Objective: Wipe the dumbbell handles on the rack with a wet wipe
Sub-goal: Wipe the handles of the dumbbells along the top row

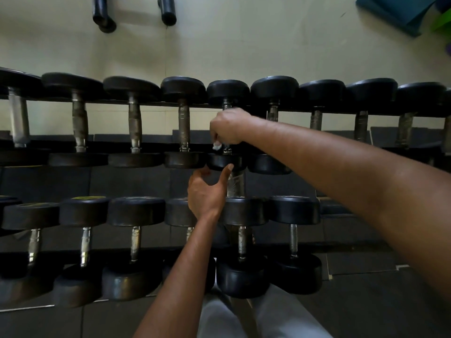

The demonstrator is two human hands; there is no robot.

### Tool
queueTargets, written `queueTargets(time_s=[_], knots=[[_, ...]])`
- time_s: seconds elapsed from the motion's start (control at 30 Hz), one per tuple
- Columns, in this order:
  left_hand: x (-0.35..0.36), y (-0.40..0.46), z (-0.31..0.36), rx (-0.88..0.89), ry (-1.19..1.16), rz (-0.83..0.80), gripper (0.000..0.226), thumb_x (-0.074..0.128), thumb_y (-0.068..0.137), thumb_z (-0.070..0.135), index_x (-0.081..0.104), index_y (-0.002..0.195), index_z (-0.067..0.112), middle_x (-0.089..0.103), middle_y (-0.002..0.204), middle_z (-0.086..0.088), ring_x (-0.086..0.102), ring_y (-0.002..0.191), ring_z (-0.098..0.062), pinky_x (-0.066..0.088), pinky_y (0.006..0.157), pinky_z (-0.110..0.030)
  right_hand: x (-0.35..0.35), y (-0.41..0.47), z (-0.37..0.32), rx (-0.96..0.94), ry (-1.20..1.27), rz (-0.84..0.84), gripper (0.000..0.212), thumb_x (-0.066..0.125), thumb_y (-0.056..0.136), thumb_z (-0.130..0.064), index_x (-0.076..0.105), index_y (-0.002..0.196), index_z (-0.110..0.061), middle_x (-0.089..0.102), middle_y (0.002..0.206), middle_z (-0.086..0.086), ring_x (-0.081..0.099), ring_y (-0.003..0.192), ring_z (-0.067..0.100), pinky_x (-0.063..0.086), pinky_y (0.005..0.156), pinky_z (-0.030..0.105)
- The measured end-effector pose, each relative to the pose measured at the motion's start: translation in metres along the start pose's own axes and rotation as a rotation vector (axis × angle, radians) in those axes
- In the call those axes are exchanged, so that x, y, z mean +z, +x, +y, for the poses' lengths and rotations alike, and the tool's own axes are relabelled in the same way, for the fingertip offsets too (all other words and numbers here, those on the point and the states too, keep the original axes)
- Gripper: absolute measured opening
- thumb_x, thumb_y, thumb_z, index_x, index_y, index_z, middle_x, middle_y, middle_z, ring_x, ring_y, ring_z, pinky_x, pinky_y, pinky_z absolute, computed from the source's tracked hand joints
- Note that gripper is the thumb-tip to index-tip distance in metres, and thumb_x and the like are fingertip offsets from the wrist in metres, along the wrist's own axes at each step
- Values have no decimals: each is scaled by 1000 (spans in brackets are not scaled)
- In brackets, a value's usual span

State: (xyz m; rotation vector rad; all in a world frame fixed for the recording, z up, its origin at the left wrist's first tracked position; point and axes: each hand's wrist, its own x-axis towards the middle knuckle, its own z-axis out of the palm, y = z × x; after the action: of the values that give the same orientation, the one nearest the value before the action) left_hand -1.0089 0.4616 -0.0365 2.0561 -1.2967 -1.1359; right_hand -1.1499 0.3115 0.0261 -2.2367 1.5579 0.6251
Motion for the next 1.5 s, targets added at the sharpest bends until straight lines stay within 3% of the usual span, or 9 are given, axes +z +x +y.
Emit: queueTargets(time_s=[0.1, 0.23, 0.33, 0.47, 0.67, 0.93, 1.07, 1.23, 1.5], knots=[[-3, 3, 0, -11, 23, -13, 74, 70, 70, 93, 69, 108, 29, 70, 111, 13, 66, 106, -11, 53, 86, -35, 12, -11, -3, 6, 161, -22, 18, 70, 98, -32, 80, 113, -35, 75, 111, -7, 67, 95, 18, 56, 72, 33], [-1, -6, 9, 27, 62, 9, 54, 72, 81, 81, 63, 85, 28, 67, 85, 13, 65, 81, -9, 55, 74, -35, 17, -53, 29, 190, 780, 90, 16, 81, 93, -40, 83, 106, -31, 77, 107, -14, 70, 101, 6, 59, 89, 28], [7, -21, 24, 173, 51, -45, 40, 75, 90, 65, 64, 87, 26, 66, 82, 12, 64, 78, -5, 58, 74, -39, 34, -107, 62, 329, 1212, 239, 23, 77, 98, -33, 80, 119, -25, 77, 107, -8, 71, 100, 3, 57, 80, 16], [32, -45, 54, 322, 85, -143, 35, 76, 93, 59, 65, 92, 26, 66, 86, 12, 64, 77, -2, 57, 70, -31, 65, -157, 103, 455, 1439, 297, 26, 73, 101, -31, 74, 127, -32, 76, 112, 3, 71, 97, 13, 59, 75, 27], [82, -53, 71, 320, 125, -123, 53, 77, 90, 63, 60, 121, 24, 57, 113, 5, 59, 93, -8, 58, 81, -31, 91, -161, 130, 375, 1070, 391, 22, 73, 100, -32, 78, 122, -32, 76, 121, -9, 67, 107, 3, 57, 99, 29], [91, -57, 63, 258, 60, -67, 66, 81, 86, 64, 63, 132, 20, 51, 126, 6, 60, 107, -9, 45, 86, -12, 111, -134, 119, 89, 565, 284, 21, 69, 101, -41, 79, 118, -34, 71, 123, -10, 67, 109, 16, 56, 91, 37], [91, -60, 63, 260, 44, -79, 66, 79, 88, 63, 60, 135, 20, 51, 132, 5, 56, 93, 9, 41, 73, 2, 102, -129, 121, 77, 420, 319, 20, 66, 101, -45, 78, 116, -39, 72, 122, -12, 66, 111, 16, 57, 87, 38], [91, -57, 59, 280, 59, -71, 70, 77, 87, 70, 59, 135, 22, 52, 133, 5, 55, 98, 2, 38, 74, -1, 79, -101, 98, 16, 173, 262, 17, 65, 101, -38, 78, 107, -29, 67, 105, -6, 66, 94, 18, 51, 71, 34], [92, -57, 59, 261, 36, -60, 70, 77, 87, 69, 59, 135, 22, 52, 134, 3, 59, 105, -7, 48, 76, -11, 85, -123, 110, 202, 486, 193, 10, 70, 99, -24, 74, 107, -29, 65, 112, -5, 64, 98, 17, 52, 80, 31]])
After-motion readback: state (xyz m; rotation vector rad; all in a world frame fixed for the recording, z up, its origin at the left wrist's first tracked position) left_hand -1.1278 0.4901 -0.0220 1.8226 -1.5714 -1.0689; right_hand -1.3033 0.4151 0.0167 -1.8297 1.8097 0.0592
